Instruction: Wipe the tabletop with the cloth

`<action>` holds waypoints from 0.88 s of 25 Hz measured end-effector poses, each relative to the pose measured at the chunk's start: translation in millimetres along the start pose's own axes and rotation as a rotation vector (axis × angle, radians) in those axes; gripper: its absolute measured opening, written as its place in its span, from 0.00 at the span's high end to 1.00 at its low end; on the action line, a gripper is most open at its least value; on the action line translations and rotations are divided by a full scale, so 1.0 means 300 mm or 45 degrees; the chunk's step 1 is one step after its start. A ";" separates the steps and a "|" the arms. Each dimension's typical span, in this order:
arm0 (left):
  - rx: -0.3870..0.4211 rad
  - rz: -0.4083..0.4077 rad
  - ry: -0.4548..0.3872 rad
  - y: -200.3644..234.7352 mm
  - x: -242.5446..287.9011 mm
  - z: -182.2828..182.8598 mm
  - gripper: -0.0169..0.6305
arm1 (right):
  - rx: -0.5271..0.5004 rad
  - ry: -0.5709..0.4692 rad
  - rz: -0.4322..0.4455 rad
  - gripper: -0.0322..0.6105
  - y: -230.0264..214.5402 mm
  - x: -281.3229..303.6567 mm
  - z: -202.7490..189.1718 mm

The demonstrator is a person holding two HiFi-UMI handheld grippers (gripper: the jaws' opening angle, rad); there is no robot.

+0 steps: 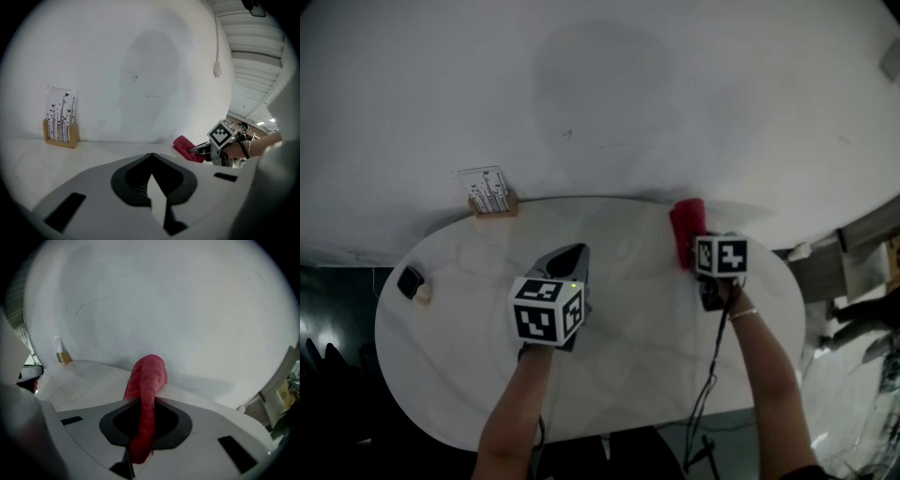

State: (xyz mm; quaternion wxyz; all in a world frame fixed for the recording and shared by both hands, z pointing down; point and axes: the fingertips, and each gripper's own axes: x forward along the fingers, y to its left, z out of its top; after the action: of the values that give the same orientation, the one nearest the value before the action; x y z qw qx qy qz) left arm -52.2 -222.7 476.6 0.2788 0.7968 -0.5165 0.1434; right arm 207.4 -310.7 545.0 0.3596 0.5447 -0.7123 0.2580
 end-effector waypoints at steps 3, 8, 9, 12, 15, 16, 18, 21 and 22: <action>0.003 -0.010 0.006 -0.058 0.044 0.006 0.97 | 0.077 -0.008 -0.065 0.88 -0.185 -0.003 -0.013; 0.008 0.013 0.023 -0.119 0.078 -0.003 0.97 | 0.090 0.009 -0.233 0.88 -0.436 -0.031 -0.047; 0.009 0.024 0.025 -0.121 0.080 -0.005 0.97 | 0.079 0.012 -0.269 0.88 -0.470 -0.037 -0.050; 0.013 0.059 0.016 -0.115 0.061 -0.004 0.97 | 0.020 -0.032 -0.298 0.88 -0.470 -0.089 -0.029; 0.004 0.087 -0.003 -0.084 0.016 0.002 0.97 | -0.051 -0.155 -0.168 0.88 -0.270 -0.175 0.050; -0.002 0.096 -0.005 -0.066 -0.003 0.001 0.97 | -0.069 -0.189 -0.090 0.88 -0.165 -0.197 0.074; -0.013 0.115 -0.007 -0.025 -0.043 -0.003 0.97 | -0.094 -0.221 0.104 0.88 0.075 -0.226 0.103; -0.032 0.149 -0.028 0.038 -0.118 -0.003 0.97 | -0.070 -0.200 0.396 0.88 0.426 -0.264 0.100; -0.037 0.160 -0.035 0.061 -0.147 -0.005 0.97 | -0.051 -0.185 0.485 0.88 0.536 -0.277 0.091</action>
State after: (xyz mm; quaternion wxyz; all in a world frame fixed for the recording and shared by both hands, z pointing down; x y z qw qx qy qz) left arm -87.5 -194.8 460.4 0.2737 0.7606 -0.5713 0.1419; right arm 58.8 -238.4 466.4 0.2626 0.4099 -0.8316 0.2671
